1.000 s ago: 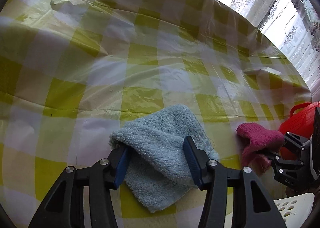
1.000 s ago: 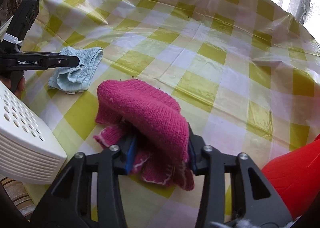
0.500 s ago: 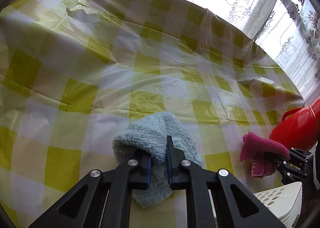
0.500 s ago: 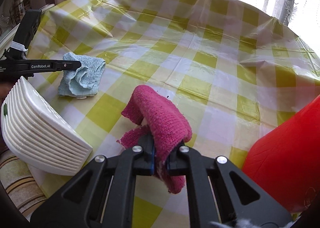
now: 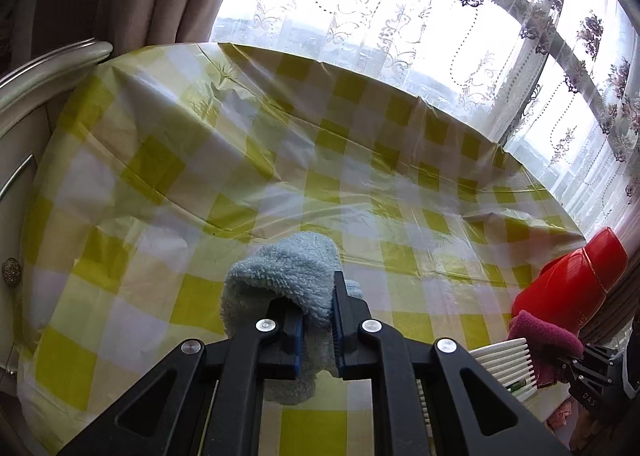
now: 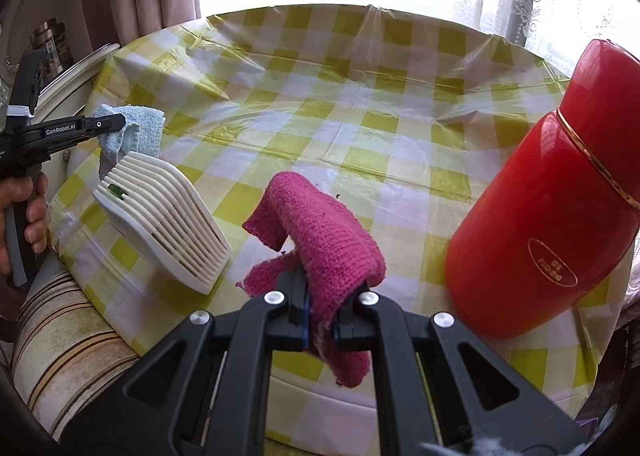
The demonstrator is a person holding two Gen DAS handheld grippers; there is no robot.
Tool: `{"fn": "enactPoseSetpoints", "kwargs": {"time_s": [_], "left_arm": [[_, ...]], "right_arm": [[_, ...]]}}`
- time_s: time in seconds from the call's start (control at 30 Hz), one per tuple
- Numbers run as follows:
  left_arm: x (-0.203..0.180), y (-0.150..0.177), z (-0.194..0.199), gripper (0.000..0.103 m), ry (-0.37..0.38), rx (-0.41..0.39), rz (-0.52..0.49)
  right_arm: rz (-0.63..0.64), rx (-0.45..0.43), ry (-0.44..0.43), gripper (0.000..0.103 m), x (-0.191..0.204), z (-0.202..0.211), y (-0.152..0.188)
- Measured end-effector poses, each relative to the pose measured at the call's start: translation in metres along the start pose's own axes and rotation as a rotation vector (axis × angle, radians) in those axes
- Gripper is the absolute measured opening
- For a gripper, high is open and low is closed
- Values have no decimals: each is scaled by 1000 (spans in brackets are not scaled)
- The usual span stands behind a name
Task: Organize soft objects
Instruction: 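Carry the glove and towel to the purple box and open both tools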
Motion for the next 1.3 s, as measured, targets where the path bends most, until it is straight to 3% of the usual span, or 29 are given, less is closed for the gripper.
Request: {"fn": "enactPoseSetpoints", "kwargs": {"time_s": [0.23, 0.57, 1.03, 1.3], "left_arm": [[-26, -4, 52, 12, 45, -81, -21], [-105, 1, 110, 12, 192, -137, -112], [-223, 59, 135, 12, 412, -33, -227], [-295, 114, 135, 12, 565, 114, -253]], "right_arm": [[-47, -28, 26, 9, -8, 44, 17], [-123, -49, 105, 9, -38, 107, 51], [-242, -55, 254, 9, -96, 177, 114], [-342, -43, 387, 9, -138, 213, 155]]}}
Point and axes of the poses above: each gripper's, at about its wrist camera, not at the fingertips, and z roughly against the way its jaws point, x to its left, y to its underside, the point moved 8 cm from there along -z, roughly the way its jaws point, and after that the axes turned 2 degrees about -z, right-handed, at the moved point
